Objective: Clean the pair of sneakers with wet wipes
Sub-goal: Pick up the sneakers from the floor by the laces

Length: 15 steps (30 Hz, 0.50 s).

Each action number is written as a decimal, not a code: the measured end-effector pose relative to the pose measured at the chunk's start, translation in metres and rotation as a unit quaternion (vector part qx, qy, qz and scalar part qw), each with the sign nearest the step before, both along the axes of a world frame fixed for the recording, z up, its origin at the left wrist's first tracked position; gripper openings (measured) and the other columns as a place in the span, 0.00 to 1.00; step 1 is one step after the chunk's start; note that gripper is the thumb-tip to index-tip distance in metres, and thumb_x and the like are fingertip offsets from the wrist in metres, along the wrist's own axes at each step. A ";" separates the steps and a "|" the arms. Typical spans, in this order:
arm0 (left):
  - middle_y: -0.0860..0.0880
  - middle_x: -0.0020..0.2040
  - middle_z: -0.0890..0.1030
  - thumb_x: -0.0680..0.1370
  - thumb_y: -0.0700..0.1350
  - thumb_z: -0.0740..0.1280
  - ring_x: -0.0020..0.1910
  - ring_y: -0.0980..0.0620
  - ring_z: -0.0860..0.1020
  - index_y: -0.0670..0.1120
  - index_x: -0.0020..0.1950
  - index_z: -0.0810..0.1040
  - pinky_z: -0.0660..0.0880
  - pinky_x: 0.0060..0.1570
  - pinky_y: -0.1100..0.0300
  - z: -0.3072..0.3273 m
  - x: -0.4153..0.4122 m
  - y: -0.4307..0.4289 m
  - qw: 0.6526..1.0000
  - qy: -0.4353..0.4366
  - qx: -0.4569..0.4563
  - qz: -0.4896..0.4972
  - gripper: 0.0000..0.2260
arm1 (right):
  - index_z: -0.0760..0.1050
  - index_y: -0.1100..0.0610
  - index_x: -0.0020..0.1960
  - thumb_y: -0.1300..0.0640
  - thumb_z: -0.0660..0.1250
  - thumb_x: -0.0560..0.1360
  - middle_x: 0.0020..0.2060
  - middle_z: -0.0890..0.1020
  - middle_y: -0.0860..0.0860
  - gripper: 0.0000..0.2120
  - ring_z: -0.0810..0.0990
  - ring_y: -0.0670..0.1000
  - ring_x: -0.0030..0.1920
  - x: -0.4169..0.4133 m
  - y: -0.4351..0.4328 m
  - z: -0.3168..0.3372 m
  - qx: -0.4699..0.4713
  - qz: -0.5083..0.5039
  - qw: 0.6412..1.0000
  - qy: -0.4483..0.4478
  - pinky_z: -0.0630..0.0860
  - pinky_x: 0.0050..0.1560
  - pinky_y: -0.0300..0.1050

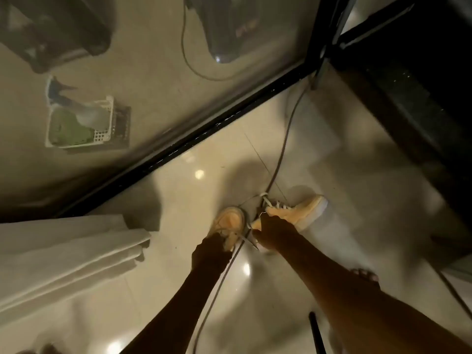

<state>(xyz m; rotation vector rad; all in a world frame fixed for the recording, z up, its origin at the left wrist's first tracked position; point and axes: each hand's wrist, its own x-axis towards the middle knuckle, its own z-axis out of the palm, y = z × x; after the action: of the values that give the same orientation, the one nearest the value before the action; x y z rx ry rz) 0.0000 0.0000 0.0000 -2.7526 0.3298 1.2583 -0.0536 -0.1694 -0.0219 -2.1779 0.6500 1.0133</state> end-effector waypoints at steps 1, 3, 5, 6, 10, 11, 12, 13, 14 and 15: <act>0.48 0.58 0.79 0.75 0.55 0.66 0.56 0.46 0.79 0.50 0.61 0.74 0.75 0.53 0.56 -0.002 0.002 -0.002 1.000 -0.003 0.000 -0.004 0.17 | 0.64 0.56 0.70 0.44 0.58 0.80 0.63 0.75 0.57 0.24 0.75 0.58 0.62 0.002 -0.002 -0.002 -0.010 0.009 1.000 -0.001 0.73 0.60 0.52; 0.47 0.57 0.80 0.76 0.52 0.65 0.55 0.45 0.80 0.50 0.59 0.75 0.76 0.53 0.54 -0.007 0.002 -0.002 1.000 -0.021 0.000 0.004 0.13 | 0.66 0.56 0.68 0.47 0.59 0.80 0.62 0.76 0.55 0.20 0.76 0.57 0.62 0.003 -0.004 -0.009 -0.036 0.031 0.999 -0.015 0.73 0.59 0.52; 0.46 0.56 0.80 0.77 0.49 0.65 0.54 0.44 0.80 0.48 0.60 0.75 0.77 0.52 0.54 -0.010 0.001 -0.002 1.000 -0.024 -0.002 0.016 0.13 | 0.68 0.55 0.67 0.50 0.60 0.80 0.62 0.77 0.54 0.17 0.76 0.57 0.62 0.004 -0.006 -0.009 -0.058 0.045 0.997 -0.018 0.73 0.59 0.52; 0.46 0.56 0.80 0.77 0.48 0.65 0.54 0.44 0.80 0.47 0.60 0.75 0.77 0.52 0.54 -0.011 0.001 -0.002 0.999 -0.025 -0.008 0.022 0.13 | 0.69 0.55 0.67 0.51 0.61 0.80 0.63 0.77 0.54 0.17 0.76 0.56 0.63 0.003 -0.007 -0.007 -0.063 0.052 0.997 -0.018 0.73 0.59 0.52; 0.45 0.54 0.81 0.76 0.44 0.64 0.52 0.44 0.81 0.45 0.57 0.75 0.77 0.49 0.55 -0.003 0.008 -0.006 0.997 -0.041 -0.036 0.049 0.11 | 0.71 0.55 0.65 0.53 0.62 0.80 0.64 0.77 0.53 0.15 0.75 0.56 0.65 -0.002 -0.017 0.007 -0.064 0.063 0.996 -0.018 0.72 0.61 0.52; 0.45 0.54 0.81 0.75 0.43 0.64 0.52 0.44 0.80 0.45 0.57 0.76 0.76 0.49 0.56 0.003 0.011 -0.009 0.997 -0.044 -0.045 0.054 0.11 | 0.71 0.55 0.65 0.52 0.61 0.80 0.64 0.77 0.53 0.15 0.75 0.56 0.65 -0.003 -0.021 0.011 -0.067 0.054 0.996 -0.025 0.72 0.62 0.52; 0.46 0.55 0.81 0.75 0.43 0.65 0.53 0.44 0.80 0.46 0.57 0.77 0.75 0.50 0.56 0.009 0.014 -0.011 0.996 -0.046 -0.055 0.055 0.11 | 0.72 0.55 0.65 0.52 0.60 0.80 0.64 0.77 0.54 0.15 0.74 0.56 0.65 -0.003 -0.026 0.018 -0.071 0.044 0.996 -0.030 0.71 0.63 0.52; 0.47 0.56 0.80 0.75 0.44 0.66 0.55 0.45 0.79 0.46 0.58 0.78 0.74 0.51 0.57 0.015 0.016 -0.013 0.995 -0.043 -0.066 0.055 0.12 | 0.71 0.56 0.65 0.52 0.60 0.81 0.64 0.76 0.54 0.15 0.74 0.56 0.66 -0.002 -0.031 0.025 -0.074 0.037 0.996 -0.031 0.70 0.64 0.52; 0.48 0.58 0.80 0.74 0.46 0.67 0.56 0.46 0.79 0.47 0.59 0.78 0.73 0.52 0.57 0.024 0.018 -0.017 0.994 -0.042 -0.081 0.061 0.13 | 0.71 0.56 0.66 0.52 0.60 0.81 0.65 0.76 0.55 0.16 0.73 0.57 0.66 -0.001 -0.037 0.034 -0.074 0.029 0.996 -0.030 0.69 0.65 0.53; 0.48 0.59 0.79 0.74 0.47 0.68 0.57 0.46 0.78 0.48 0.60 0.78 0.73 0.52 0.58 0.034 0.020 -0.020 0.991 -0.041 -0.103 0.079 0.15 | 0.70 0.56 0.68 0.52 0.59 0.81 0.67 0.75 0.56 0.17 0.72 0.57 0.67 0.000 -0.042 0.047 -0.068 0.020 0.997 -0.028 0.68 0.66 0.53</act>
<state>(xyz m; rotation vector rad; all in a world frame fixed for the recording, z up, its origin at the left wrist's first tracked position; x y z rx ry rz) 0.0200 -0.0204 0.0341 -3.0494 0.2525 1.2010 -0.0533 -0.2112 0.0246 -2.3369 0.6707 0.9497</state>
